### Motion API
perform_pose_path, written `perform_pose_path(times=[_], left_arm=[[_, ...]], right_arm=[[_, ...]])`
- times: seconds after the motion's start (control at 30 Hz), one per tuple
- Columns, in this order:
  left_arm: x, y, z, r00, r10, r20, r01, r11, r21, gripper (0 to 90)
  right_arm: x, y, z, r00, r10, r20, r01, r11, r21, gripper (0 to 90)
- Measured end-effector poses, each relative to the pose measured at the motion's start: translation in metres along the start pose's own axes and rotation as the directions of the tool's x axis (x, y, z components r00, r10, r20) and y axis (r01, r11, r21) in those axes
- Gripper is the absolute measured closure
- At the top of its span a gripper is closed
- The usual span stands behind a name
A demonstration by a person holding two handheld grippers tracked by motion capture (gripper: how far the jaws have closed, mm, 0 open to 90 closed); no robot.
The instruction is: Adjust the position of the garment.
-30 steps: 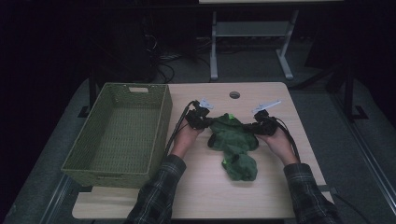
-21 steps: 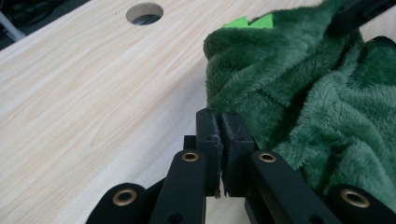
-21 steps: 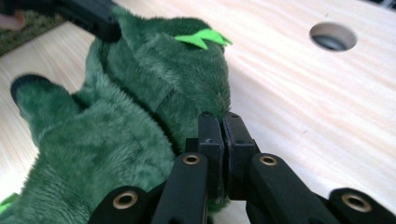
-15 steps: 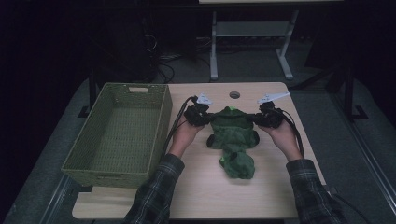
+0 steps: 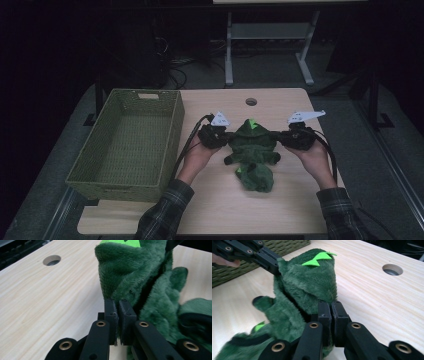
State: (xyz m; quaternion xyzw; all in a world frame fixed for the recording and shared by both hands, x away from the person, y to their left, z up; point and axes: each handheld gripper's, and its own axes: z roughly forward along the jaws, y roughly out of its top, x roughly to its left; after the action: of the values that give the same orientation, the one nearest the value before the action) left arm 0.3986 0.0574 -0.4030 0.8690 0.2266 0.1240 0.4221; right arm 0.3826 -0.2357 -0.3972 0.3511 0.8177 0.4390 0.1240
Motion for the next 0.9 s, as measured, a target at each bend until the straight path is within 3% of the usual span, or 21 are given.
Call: perform_pose_path(times=[0.23,0.33,0.57,0.6,0.7,0.77,0.9], left_arm=[[-0.018,-0.007,-0.011,0.9994,0.024,0.025,-0.024,0.9993,-0.03,85.9],[-0.027,-0.012,-0.014,0.9983,0.034,0.047,-0.032,0.9987,-0.04,86.0],[-0.047,-0.023,-0.023,0.9944,0.062,0.086,-0.057,0.9962,-0.066,86.0],[-0.05,-0.024,-0.025,0.9936,0.06,0.096,-0.053,0.9959,-0.073,86.1],[-0.057,-0.029,-0.029,0.991,0.068,0.115,-0.059,0.9948,-0.083,86.1],[-0.062,-0.034,-0.031,0.9887,0.083,0.125,-0.073,0.9939,-0.083,86.1],[-0.071,-0.044,-0.03,0.9832,0.078,0.165,-0.066,0.9949,-0.076,86.2]], right_arm=[[0.017,-0.013,-0.016,0.9992,-0.032,-0.022,0.031,0.998,-0.049,87.0],[0.022,-0.019,-0.021,0.9987,-0.018,-0.048,0.016,0.999,-0.043,87.0],[0.038,-0.035,-0.032,0.9971,-0.044,-0.063,0.04,0.998,-0.052,86.4],[0.04,-0.037,-0.034,0.9972,-0.034,-0.066,0.032,0.999,-0.032,86.3],[0.047,-0.046,-0.04,0.9969,-0.042,-0.066,0.039,0.998,-0.048,86.3],[0.052,-0.051,-0.042,0.9966,-0.045,-0.069,0.043,0.999,-0.023,86.1],[0.06,-0.065,-0.046,0.9959,-0.045,-0.078,0.043,0.999,-0.03,85.6]])
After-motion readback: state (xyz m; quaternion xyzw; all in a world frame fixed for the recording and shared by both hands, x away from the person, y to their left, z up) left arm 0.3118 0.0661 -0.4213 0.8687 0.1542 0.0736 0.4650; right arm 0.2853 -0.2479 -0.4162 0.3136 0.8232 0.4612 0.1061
